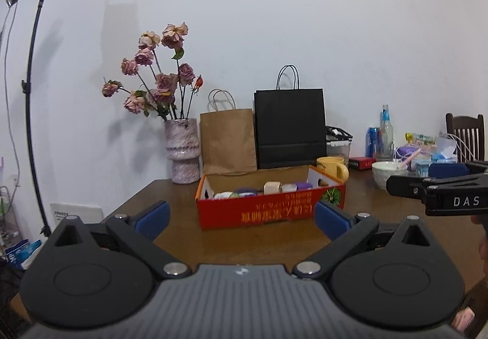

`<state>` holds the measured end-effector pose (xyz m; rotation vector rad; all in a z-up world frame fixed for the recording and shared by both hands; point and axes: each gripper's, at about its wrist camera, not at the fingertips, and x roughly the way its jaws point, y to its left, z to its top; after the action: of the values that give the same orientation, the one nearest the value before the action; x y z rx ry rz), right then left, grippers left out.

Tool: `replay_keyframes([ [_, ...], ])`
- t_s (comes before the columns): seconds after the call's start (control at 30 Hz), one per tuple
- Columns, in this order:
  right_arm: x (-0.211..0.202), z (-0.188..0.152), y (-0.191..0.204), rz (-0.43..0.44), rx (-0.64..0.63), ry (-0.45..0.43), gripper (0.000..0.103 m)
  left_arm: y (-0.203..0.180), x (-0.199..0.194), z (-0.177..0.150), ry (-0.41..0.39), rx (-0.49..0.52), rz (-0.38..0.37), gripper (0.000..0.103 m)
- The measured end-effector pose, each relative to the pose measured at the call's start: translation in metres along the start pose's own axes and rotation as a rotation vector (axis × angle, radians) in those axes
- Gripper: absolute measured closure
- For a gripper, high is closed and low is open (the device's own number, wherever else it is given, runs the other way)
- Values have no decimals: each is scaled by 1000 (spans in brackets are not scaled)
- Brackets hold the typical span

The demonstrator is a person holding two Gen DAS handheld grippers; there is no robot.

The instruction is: Organize rigid objects

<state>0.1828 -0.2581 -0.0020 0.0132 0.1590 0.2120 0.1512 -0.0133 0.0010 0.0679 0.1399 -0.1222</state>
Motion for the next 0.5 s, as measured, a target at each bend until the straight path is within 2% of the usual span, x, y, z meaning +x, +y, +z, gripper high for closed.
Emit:
replay_keyframes([
  [0.23, -36, -16, 22, 5, -19, 7, 7, -3, -44, -14, -5, -20, 50, 0],
  [0.4, -61, -25, 30, -5, 4, 15, 6, 1, -68, -18, -8, -30, 58, 0],
  [0.5, -77, -28, 33, -38, 11, 14, 1, 4, -79, -19, -2, -38, 63, 0],
])
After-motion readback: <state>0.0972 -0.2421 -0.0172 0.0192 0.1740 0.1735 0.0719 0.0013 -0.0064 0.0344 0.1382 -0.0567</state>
